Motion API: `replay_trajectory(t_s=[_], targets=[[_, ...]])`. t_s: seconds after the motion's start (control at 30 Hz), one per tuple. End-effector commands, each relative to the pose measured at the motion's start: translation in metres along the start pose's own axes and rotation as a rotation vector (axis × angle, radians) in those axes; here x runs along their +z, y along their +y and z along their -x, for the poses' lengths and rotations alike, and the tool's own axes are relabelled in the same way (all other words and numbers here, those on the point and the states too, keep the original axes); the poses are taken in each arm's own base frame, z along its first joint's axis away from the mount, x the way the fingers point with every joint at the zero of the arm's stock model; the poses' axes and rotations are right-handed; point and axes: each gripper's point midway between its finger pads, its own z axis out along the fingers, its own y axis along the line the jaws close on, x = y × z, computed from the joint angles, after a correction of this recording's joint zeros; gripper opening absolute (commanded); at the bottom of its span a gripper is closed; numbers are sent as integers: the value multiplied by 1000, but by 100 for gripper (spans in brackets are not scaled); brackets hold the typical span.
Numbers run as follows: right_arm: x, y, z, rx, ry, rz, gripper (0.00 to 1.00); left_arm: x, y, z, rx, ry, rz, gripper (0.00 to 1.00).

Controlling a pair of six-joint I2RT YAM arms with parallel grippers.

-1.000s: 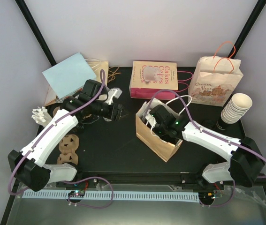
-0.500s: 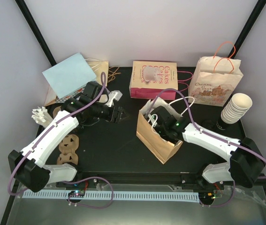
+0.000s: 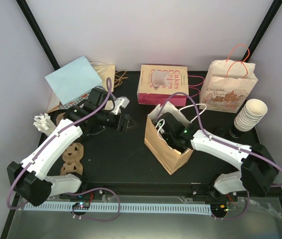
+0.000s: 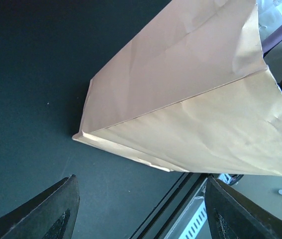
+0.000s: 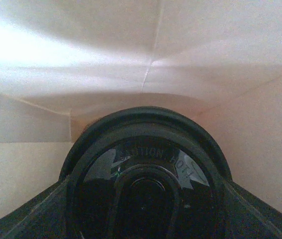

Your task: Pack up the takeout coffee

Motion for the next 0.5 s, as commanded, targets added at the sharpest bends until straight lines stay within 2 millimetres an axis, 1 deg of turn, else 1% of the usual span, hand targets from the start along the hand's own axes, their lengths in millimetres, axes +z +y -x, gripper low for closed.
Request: replay_trajectory(t_s=[0.0, 0.17, 0.2, 0.23, 0.27, 0.3, 0.47], targets=[[-3, -6, -50, 8, 193, -51, 65, -6, -6, -2, 8, -13, -11, 71], [-31, -8, -14, 7, 87, -72, 69, -7, -6, -1, 11, -20, -7, 71], [-36, -8, -9, 7, 71, -69, 72, -7, -6, -1, 12, -20, -7, 71], [-40, -6, -2, 5, 53, -62, 83, -7, -6, 0, 12, -21, -4, 71], [-43, -5, 2, 2, 39, -62, 97, -7, -6, -1, 10, -20, -2, 71], [-47, -6, 8, 6, 19, -68, 100, -7, -6, -1, 11, -20, -2, 71], [-67, -5, 30, 19, -63, -67, 100, -10, -5, -2, 16, -22, 10, 71]])
